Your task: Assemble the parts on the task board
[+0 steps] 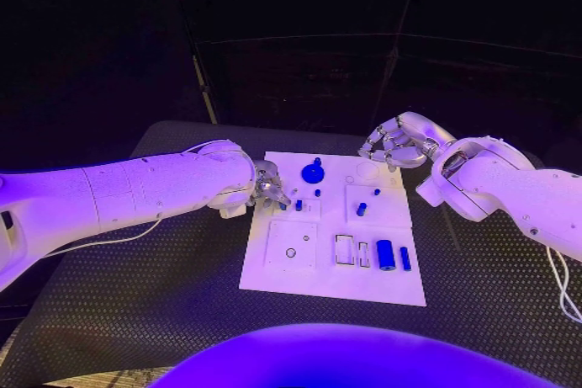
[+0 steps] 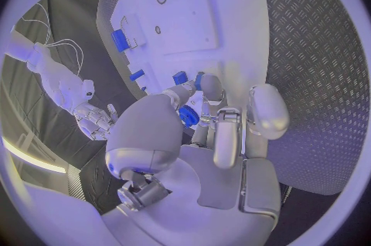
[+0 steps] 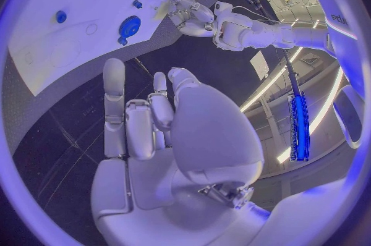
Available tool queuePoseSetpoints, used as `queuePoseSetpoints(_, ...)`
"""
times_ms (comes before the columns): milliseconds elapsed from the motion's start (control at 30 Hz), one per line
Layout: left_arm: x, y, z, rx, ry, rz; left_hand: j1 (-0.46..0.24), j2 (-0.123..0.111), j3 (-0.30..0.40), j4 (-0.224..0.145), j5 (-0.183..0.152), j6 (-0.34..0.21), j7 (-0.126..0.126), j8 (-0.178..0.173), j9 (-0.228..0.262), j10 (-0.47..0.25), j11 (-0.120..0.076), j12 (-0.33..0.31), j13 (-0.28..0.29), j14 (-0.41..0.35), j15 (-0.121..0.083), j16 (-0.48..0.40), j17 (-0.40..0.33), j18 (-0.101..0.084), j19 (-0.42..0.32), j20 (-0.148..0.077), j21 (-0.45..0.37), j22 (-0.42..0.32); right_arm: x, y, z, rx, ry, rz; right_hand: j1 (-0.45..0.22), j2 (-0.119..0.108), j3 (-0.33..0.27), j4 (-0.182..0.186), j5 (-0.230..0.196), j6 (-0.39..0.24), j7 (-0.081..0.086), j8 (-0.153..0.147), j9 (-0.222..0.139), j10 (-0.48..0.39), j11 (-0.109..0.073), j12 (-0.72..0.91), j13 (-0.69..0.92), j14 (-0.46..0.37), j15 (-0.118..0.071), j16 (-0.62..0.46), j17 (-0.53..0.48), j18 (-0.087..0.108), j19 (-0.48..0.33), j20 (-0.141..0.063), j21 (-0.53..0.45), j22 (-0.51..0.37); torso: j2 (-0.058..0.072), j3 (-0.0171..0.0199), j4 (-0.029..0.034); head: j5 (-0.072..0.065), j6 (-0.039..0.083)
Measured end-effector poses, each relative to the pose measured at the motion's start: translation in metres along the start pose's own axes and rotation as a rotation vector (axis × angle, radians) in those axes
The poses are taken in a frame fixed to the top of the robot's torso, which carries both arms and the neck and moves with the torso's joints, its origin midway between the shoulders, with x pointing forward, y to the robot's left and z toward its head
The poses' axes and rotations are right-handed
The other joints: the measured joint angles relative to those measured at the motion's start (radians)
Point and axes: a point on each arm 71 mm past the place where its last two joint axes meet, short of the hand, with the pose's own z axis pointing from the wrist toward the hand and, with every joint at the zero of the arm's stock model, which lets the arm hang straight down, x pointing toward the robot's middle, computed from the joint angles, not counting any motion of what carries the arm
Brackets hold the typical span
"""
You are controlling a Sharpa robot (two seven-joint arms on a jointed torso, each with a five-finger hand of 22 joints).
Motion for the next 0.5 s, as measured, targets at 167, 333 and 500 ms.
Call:
queuePoseSetpoints(167, 0.0014, -0.0008, 0.0020, -0.002, 0.009, 0.005, -0.008, -0.001, 0.002, 0.000, -0.001, 0.009, -0.005, 0.012, 0.006, 0.003, -0.004, 0.000, -0.006, 0.000, 0.000, 0.000, 0.000, 0.000, 0.000, 0.000, 0.000, 0.000, 0.0002, 0.0001, 0.0001, -0.001, 0.001, 0.000, 0.000, 0.000, 0.000, 0.000, 0.000, 0.000, 0.000, 0.000, 0.000, 0.000, 0.000, 0.000, 0.000, 0.000, 0.000, 0.000, 0.000, 0.000, 0.000, 0.000, 0.000, 0.000, 0.000, 0.0000, 0.0000, 0.000, 0.000)
queuePoseSetpoints(333, 0.0008, -0.0009, 0.0033, -0.006, 0.012, 0.007, -0.035, -0.015, 0.017, -0.014, -0.001, 0.013, -0.008, 0.014, 0.006, -0.001, -0.007, -0.005, -0.010, 0.000, 0.000, 0.000, 0.000, 0.000, 0.000, 0.000, 0.000, 0.003, 0.0003, 0.0003, 0.0000, -0.001, 0.001, 0.000, 0.000, 0.000, 0.000, 0.000, 0.000, 0.000, 0.000, 0.000, 0.000, 0.000, 0.000, 0.000, 0.000, 0.000, 0.000, 0.000, 0.000, 0.000, 0.000, 0.000, 0.000, 0.000, 0.000, 0.0000, 0.0000, 0.000, 0.000)
queuePoseSetpoints(500, 0.0000, -0.0006, 0.0045, -0.010, 0.014, 0.007, -0.061, -0.023, 0.038, -0.035, -0.001, 0.017, -0.009, 0.014, 0.008, -0.001, -0.007, -0.005, -0.010, -0.004, -0.004, 0.000, 0.000, 0.000, 0.004, -0.004, 0.000, 0.008, 0.0003, 0.0004, 0.0000, -0.002, 0.002, 0.000, 0.000, 0.000, 0.000, 0.000, 0.000, 0.000, 0.000, 0.000, 0.000, 0.000, 0.000, 0.000, 0.000, 0.000, 0.000, 0.000, 0.000, 0.000, 0.000, 0.000, 0.000, 0.000, 0.000, -0.0001, -0.0001, -0.002, 0.000)
